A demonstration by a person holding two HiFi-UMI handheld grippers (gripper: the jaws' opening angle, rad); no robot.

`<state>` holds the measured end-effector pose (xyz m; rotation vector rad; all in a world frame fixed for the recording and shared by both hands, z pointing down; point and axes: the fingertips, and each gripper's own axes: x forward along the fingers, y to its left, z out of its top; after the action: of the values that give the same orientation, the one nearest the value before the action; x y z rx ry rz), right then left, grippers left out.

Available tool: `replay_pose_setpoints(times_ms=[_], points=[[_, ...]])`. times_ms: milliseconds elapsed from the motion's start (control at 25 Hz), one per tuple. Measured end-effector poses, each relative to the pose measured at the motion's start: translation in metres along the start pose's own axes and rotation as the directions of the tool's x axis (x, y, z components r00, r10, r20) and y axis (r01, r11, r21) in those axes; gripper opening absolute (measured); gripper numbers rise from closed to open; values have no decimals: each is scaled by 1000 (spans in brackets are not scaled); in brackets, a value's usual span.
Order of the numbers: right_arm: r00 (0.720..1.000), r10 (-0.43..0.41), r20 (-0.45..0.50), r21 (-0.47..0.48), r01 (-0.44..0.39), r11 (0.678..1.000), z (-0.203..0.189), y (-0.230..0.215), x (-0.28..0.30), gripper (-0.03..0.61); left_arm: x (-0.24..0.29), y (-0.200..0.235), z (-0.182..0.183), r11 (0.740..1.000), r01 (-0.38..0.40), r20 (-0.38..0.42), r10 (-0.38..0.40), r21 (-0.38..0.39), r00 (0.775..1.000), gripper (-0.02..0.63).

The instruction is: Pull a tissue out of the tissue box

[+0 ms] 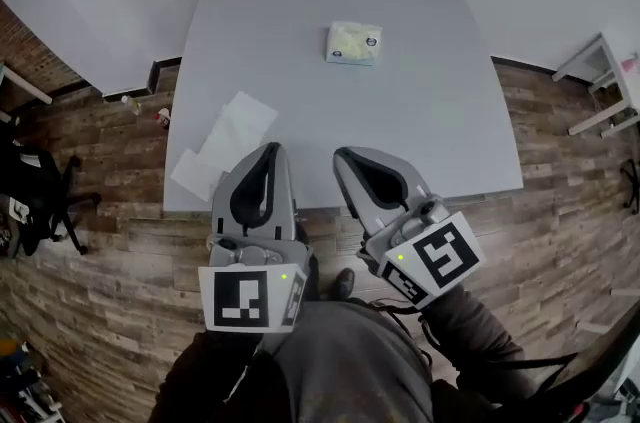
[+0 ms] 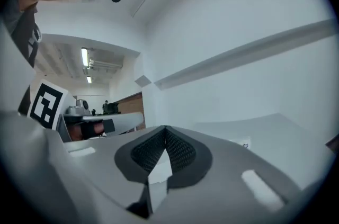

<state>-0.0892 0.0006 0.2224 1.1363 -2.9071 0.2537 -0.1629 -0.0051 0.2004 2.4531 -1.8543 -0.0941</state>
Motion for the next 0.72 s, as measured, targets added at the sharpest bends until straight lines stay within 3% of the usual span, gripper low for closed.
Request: replay_pose_setpoints(times_ms=[360,720], points=[[984,-148,102,17,147,989,45,-1,-115,2,-36,-117,12,987,141,-18,-140,77,990,-2],[962,-229,147,22,228,973,56,-5,-140,0,-38,-148,17,962,247,-41,-244,113,969,-2]])
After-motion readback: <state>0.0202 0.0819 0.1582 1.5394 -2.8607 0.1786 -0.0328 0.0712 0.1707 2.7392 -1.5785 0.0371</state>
